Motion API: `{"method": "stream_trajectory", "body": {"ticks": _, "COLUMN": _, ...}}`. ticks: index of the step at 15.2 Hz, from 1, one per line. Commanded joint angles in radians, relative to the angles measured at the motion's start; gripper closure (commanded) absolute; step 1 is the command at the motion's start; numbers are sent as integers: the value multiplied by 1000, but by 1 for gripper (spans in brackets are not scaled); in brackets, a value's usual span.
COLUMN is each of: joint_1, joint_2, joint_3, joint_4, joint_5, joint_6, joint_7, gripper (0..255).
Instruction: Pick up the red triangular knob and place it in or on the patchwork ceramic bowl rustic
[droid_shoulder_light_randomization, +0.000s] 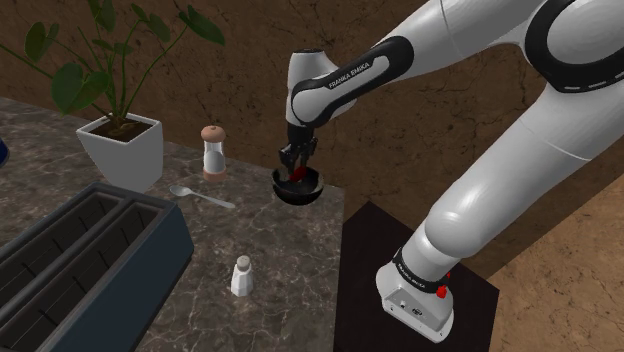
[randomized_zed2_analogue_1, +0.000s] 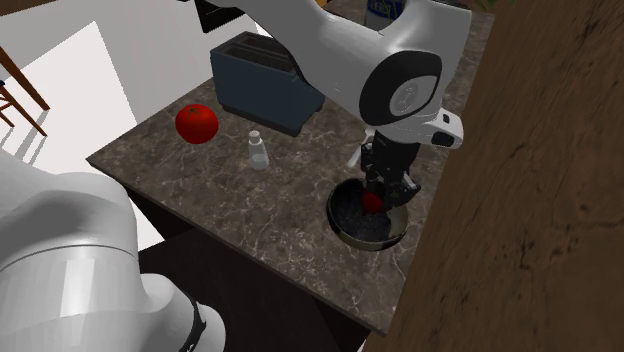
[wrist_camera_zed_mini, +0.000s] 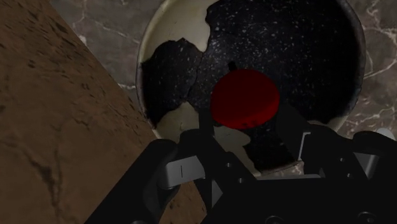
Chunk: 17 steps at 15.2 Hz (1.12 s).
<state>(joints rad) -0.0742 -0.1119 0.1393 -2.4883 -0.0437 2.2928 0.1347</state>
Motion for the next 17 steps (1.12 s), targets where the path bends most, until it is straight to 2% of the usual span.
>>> {"method": "stream_trajectory", "body": {"ticks": 1, "joint_1": 0, "joint_2": 0, "joint_3": 0, "joint_4": 0, "joint_5": 0, "joint_6": 0, "joint_7": 0, "gripper": 0}}
{"method": "stream_trajectory", "body": {"ticks": 6, "joint_1": 0, "joint_2": 0, "joint_3": 0, "joint_4": 0, "joint_5": 0, "joint_6": 0, "joint_7": 0, "gripper": 0}}
{"method": "stream_trajectory", "body": {"ticks": 10, "joint_1": 5, "joint_2": -72, "joint_3": 0, "joint_4": 68, "joint_5": 16, "joint_6": -139, "joint_7": -12, "gripper": 0}}
{"method": "stream_trajectory", "body": {"ticks": 17, "joint_1": 5, "joint_2": -72, "joint_3": 0, "joint_4": 68, "joint_5": 16, "joint_6": -139, "joint_7": -12, "gripper": 0}}
